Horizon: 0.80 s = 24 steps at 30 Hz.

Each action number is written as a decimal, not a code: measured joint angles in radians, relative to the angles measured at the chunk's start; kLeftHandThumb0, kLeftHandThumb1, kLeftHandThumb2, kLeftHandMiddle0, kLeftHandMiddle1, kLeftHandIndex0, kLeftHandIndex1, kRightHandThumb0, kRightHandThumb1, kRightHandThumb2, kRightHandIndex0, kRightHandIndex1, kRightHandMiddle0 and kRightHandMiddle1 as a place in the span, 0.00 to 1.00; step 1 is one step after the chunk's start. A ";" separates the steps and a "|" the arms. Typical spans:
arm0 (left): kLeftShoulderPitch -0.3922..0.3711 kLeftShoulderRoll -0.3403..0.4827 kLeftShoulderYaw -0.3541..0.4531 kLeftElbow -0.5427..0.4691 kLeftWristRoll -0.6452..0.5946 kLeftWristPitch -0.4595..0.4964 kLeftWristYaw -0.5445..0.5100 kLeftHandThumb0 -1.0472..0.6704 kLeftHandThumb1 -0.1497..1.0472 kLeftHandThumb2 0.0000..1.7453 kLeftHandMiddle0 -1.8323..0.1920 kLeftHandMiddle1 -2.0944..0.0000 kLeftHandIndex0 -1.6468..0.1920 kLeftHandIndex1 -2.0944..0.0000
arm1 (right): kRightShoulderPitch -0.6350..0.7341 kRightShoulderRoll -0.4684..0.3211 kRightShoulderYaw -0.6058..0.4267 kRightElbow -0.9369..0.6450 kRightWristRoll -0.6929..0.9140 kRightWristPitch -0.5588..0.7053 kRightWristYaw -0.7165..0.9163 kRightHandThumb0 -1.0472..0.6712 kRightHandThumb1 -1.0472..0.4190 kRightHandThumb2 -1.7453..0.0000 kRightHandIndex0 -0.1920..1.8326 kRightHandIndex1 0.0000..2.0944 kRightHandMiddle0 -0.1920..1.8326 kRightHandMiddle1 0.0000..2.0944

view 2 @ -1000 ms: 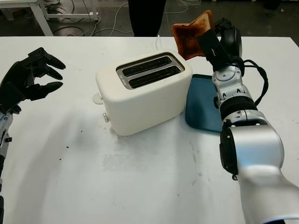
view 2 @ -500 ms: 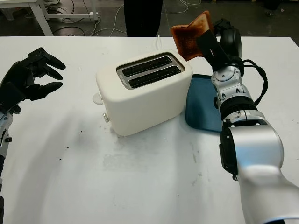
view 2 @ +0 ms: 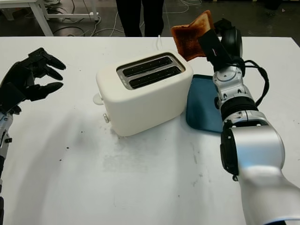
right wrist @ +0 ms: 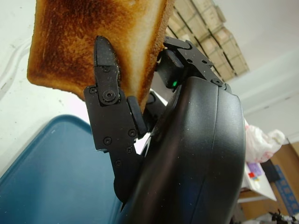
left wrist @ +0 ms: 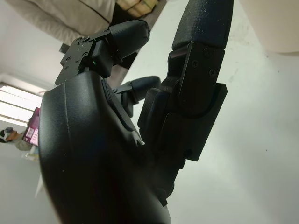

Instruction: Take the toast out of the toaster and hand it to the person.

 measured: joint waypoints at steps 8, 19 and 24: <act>0.000 0.000 0.000 0.000 0.000 0.000 0.002 0.00 0.89 0.08 0.80 0.27 0.78 0.32 | 0.000 0.000 -0.001 0.000 0.007 0.000 0.010 0.44 0.09 0.84 0.46 0.83 0.43 0.79; 0.000 0.000 0.000 0.001 0.000 0.000 0.002 0.00 0.89 0.07 0.80 0.28 0.78 0.32 | 0.000 0.000 0.004 0.000 0.006 0.000 0.010 0.44 0.09 0.84 0.52 0.83 0.39 0.80; 0.000 0.000 0.000 0.001 0.000 -0.001 0.002 0.00 0.89 0.08 0.80 0.27 0.78 0.32 | 0.000 0.000 0.005 0.000 0.005 0.000 0.009 0.43 0.09 0.84 0.51 0.83 0.39 0.83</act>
